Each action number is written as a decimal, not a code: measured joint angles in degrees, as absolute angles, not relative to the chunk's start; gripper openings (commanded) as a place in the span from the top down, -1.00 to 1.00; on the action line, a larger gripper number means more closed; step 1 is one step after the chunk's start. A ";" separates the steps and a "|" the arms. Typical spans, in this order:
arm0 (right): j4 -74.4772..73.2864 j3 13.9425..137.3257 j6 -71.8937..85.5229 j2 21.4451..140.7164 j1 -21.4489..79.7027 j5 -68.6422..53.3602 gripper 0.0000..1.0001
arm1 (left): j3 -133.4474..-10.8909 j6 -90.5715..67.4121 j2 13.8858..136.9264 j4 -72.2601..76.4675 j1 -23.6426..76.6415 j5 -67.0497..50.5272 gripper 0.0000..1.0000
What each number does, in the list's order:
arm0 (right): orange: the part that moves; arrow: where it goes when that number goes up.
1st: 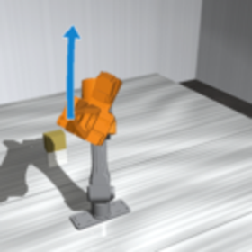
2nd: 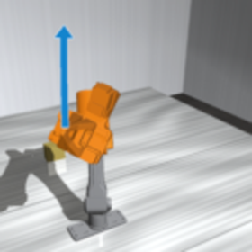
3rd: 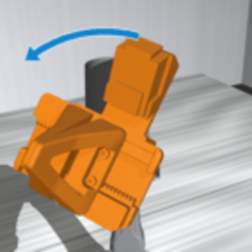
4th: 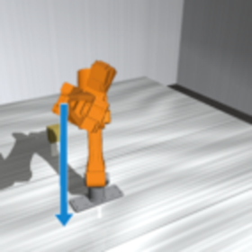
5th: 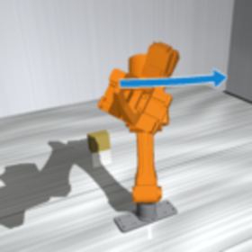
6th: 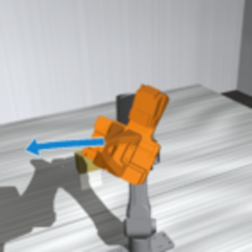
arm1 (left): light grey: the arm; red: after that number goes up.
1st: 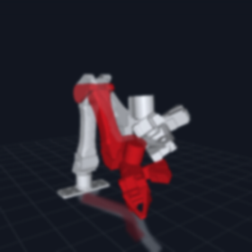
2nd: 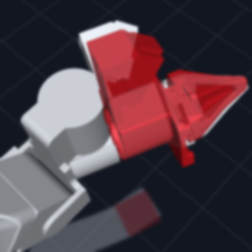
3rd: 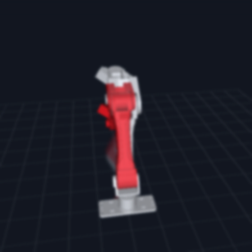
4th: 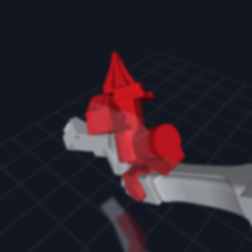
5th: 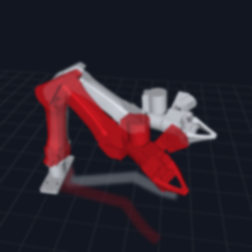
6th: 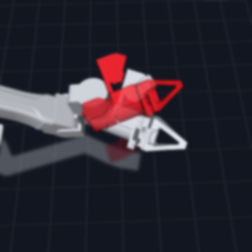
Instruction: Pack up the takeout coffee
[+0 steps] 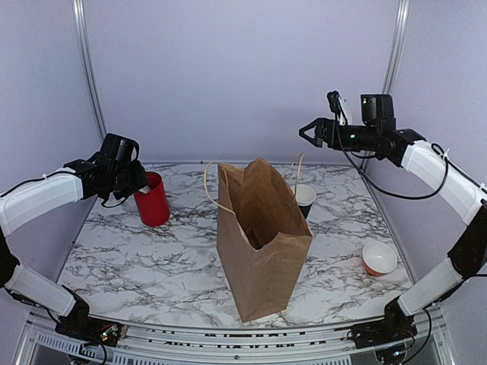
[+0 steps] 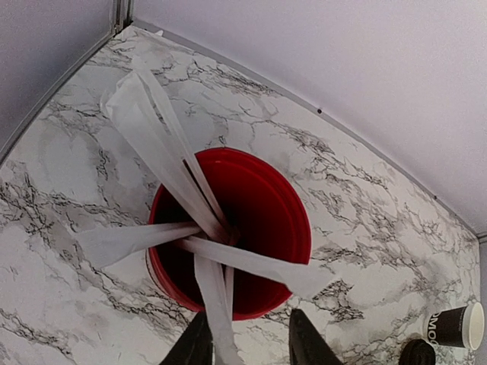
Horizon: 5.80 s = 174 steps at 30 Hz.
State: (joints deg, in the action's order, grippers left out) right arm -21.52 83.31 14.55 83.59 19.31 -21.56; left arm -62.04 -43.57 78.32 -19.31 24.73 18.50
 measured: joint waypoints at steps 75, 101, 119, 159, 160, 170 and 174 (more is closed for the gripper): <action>-21.63 82.61 14.74 82.46 19.31 -21.58 -0.91 | -74.19 -36.73 84.29 -21.19 21.71 11.46 0.05; -21.63 82.61 14.79 82.61 19.31 -22.28 -0.91 | -66.35 -38.54 78.67 -25.04 9.80 9.45 0.29; -21.65 82.61 14.76 82.61 19.31 -22.48 -0.91 | -66.37 -38.33 84.55 -23.81 9.76 4.93 0.69; -21.63 82.70 14.76 85.76 19.31 -24.14 -0.90 | -73.87 -32.45 72.31 -37.69 9.76 0.99 1.00; -21.63 82.70 14.76 85.89 19.31 -24.16 -0.90 | -74.24 -32.23 71.79 -38.39 9.76 1.02 1.00; -21.85 83.48 14.74 86.28 19.31 -24.14 -0.90 | -79.40 -30.76 65.52 -43.90 9.76 1.08 1.00; -21.93 83.85 14.74 86.30 19.31 -24.14 -0.90 | -82.61 -30.52 63.64 -45.25 9.76 0.97 1.00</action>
State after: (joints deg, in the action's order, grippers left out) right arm -21.93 83.85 14.74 86.30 19.31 -24.14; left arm -82.61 -30.52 63.64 -45.25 9.76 0.97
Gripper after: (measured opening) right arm 0.952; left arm 0.008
